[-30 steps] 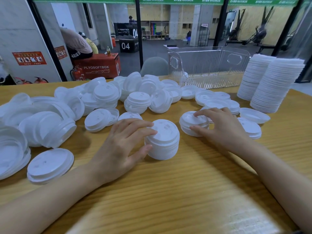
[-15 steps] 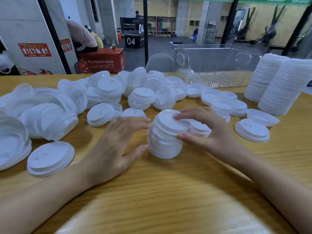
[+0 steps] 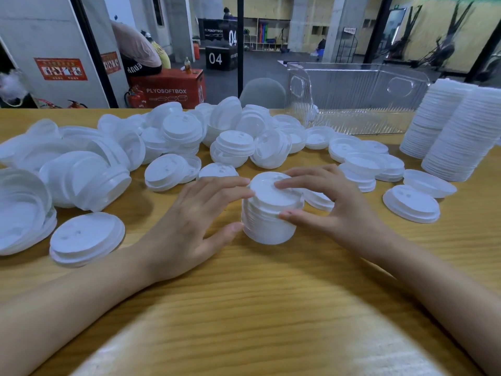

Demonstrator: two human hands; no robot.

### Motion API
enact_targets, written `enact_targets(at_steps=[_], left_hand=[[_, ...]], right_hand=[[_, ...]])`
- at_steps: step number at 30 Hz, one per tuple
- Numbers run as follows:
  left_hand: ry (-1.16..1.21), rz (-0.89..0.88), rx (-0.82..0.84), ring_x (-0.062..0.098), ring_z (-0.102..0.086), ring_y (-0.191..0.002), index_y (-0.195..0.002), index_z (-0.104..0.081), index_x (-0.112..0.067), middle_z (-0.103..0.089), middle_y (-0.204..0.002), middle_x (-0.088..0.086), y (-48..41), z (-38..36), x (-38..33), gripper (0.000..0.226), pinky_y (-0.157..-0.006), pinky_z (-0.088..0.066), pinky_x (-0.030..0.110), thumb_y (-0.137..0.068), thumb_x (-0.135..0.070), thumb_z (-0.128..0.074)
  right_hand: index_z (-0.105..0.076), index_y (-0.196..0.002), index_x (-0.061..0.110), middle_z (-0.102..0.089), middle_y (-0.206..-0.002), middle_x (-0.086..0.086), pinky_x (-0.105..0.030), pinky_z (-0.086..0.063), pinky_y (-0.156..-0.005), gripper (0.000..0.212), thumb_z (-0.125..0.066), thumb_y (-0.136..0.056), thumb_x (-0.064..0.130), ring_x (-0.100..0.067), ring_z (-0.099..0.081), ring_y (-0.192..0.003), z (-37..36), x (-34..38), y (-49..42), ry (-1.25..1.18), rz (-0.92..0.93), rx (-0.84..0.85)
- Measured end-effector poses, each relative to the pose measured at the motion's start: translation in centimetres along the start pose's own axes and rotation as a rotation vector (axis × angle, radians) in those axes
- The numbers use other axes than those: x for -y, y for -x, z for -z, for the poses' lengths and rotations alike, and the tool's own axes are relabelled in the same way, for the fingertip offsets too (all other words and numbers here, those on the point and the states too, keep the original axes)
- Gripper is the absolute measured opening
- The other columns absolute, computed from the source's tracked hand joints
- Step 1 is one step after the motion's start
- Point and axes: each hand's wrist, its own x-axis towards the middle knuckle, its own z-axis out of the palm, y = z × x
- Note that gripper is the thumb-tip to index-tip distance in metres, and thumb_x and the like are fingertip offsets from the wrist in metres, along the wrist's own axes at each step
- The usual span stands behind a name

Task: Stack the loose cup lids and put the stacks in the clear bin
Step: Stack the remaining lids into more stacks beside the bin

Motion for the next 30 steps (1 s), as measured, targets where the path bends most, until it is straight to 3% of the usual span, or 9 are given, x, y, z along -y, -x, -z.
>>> enact_targets(at_steps=[4,7,9,14,17,22,30], left_hand=[[0.009,0.001,0.01,0.014,-0.044,-0.133,-0.136,-0.046,-0.024,-0.046,-0.142,-0.007,0.1,-0.1,0.1,0.042,-0.105,-0.038,0.044,-0.096,-0.036,-0.05],[0.007,0.005,0.014,0.014,-0.044,-0.132,-0.135,-0.047,-0.024,-0.046,-0.142,-0.007,0.1,-0.2,0.0,0.041,-0.104,-0.038,0.046,-0.096,-0.037,-0.05],[-0.003,-0.001,0.014,0.014,-0.045,-0.131,-0.133,-0.049,-0.023,-0.047,-0.141,-0.007,0.1,-0.2,0.1,0.04,-0.104,-0.038,0.046,-0.096,-0.037,-0.051],[-0.005,-0.01,0.029,0.012,-0.044,-0.132,-0.136,-0.049,-0.022,-0.047,-0.143,-0.006,0.1,-0.1,0.1,0.042,-0.106,-0.036,0.04,-0.097,-0.036,-0.051],[0.001,-0.001,0.04,0.01,-0.042,-0.134,-0.138,-0.048,-0.022,-0.045,-0.145,-0.007,0.1,-0.1,0.1,0.043,-0.108,-0.033,0.036,-0.097,-0.037,-0.05],[-0.005,-0.004,0.049,0.007,-0.039,-0.136,-0.139,-0.046,-0.025,-0.044,-0.146,-0.011,0.2,0.0,0.1,0.044,-0.109,-0.031,0.031,-0.097,-0.038,-0.049],[0.003,-0.009,0.049,0.008,-0.04,-0.136,-0.138,-0.048,-0.023,-0.044,-0.145,-0.01,0.2,-0.1,0.2,0.044,-0.109,-0.032,0.032,-0.096,-0.037,-0.05]], right_hand=[[-0.063,-0.11,0.053,-0.059,-0.122,0.024,-0.006,-0.034,-0.093,0.04,-0.067,-0.072,0.063,-0.007,-0.045,-0.121,-0.1,0.1,0.0,-0.012,-0.004,0.009],[-0.065,-0.11,0.05,-0.059,-0.122,0.023,-0.011,-0.036,-0.094,0.042,-0.067,-0.071,0.064,-0.008,-0.045,-0.121,-0.2,0.1,0.0,0.009,0.0,0.02],[-0.066,-0.111,0.049,-0.059,-0.122,0.022,-0.016,-0.037,-0.098,0.043,-0.067,-0.071,0.064,-0.009,-0.045,-0.121,-0.3,0.0,-0.1,0.034,0.002,0.023],[-0.065,-0.114,0.048,-0.059,-0.123,0.025,-0.012,-0.037,-0.095,0.046,-0.066,-0.072,0.065,-0.006,-0.045,-0.12,0.0,-0.1,0.0,0.032,-0.021,0.041],[-0.06,-0.118,0.051,-0.057,-0.128,0.025,-0.016,-0.034,-0.101,0.046,-0.06,-0.075,0.067,-0.004,-0.043,-0.122,1.0,-0.5,0.0,0.082,-0.046,0.012],[-0.06,-0.123,0.042,-0.054,-0.132,0.014,-0.04,-0.033,-0.104,0.052,-0.055,-0.077,0.064,-0.016,-0.037,-0.122,2.9,-2.7,-0.1,0.348,-0.308,-0.02],[-0.051,-0.134,0.041,-0.05,-0.139,0.005,-0.041,-0.03,-0.102,0.052,-0.06,-0.086,0.058,-0.024,-0.034,-0.127,3.3,-3.2,0.0,0.527,-0.508,0.087]])
